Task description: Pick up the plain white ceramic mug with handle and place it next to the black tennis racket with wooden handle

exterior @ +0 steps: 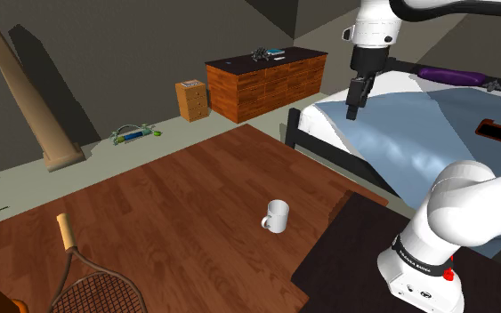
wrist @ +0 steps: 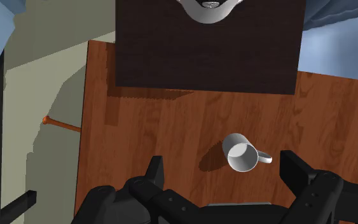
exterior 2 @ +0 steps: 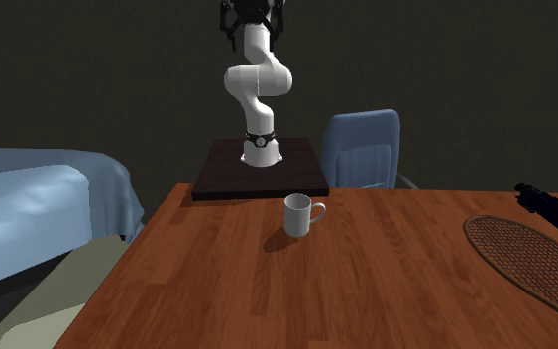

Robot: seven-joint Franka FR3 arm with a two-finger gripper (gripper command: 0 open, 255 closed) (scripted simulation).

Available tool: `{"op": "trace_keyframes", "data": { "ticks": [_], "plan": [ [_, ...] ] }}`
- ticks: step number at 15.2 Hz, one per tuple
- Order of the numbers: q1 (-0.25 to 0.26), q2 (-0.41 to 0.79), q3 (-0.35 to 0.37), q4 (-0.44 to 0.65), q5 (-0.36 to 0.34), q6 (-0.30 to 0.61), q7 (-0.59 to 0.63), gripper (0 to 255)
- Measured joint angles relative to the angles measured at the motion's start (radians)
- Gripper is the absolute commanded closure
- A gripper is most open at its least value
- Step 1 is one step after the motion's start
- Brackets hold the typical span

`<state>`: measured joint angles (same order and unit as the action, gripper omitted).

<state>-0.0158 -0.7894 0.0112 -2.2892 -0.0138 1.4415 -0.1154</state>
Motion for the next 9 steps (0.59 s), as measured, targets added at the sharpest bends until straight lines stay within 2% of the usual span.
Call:
{"op": "trace_keyframes", "data": {
  "ticks": [2, 9],
  "plan": [
    [0.001, -0.003, 0.001, -0.019, 0.002, 0.018, 0.002, 0],
    [0.015, -0.015, 0.017, -0.248, 0.028, 0.28, 0.016, 0]
  ]
}}
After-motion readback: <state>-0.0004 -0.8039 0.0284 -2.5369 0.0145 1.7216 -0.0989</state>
